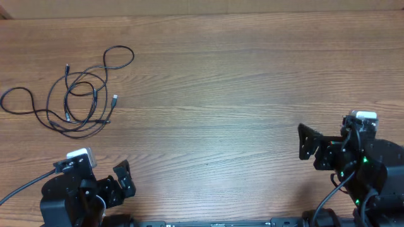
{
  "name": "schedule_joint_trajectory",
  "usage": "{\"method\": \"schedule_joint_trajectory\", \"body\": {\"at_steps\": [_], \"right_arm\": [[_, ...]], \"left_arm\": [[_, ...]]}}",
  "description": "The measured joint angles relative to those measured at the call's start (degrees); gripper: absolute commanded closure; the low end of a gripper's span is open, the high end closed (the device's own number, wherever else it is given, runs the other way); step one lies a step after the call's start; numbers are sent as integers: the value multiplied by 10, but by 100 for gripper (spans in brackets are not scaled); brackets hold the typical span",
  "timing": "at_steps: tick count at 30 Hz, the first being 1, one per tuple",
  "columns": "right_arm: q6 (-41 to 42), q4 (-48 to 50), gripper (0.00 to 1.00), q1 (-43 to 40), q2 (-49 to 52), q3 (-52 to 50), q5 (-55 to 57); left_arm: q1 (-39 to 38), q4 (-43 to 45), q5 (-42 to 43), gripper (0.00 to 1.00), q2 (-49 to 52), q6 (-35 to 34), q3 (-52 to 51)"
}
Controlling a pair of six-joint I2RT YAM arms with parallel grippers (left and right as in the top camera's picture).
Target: Untangle cables
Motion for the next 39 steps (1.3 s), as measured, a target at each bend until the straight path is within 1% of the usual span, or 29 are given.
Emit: {"method": "schedule_joint_trajectory", "body": {"at_steps": [4,7,13,17,21,23,25,31,39], "right_arm": [[-18,75,0,0,-46,-52,2],[-25,144,0,0,-101,-118,3],[-31,354,0,0,-241,-296,6],[-33,469,0,0,-301,-398,6],[-33,611,0,0,-328,-498,6],[-35,658,0,0,-329,-539,6],[-38,645,0,0,-329,-555,9],[-40,525,0,0,-329,-556,15],[-40,522,0,0,-329,-556,14]], "left_arm": [[0,0,0,0,0,0,0],[0,-1,0,1,0,0,0],[0,-2,0,1,0,0,-2],[0,-2,0,0,0,0,-3],[0,-2,0,0,0,0,-3],[0,-2,0,1,0,0,-3],[0,-2,0,1,0,0,-3],[0,-2,0,0,0,0,-3],[0,-2,0,0,0,0,-3]]}}
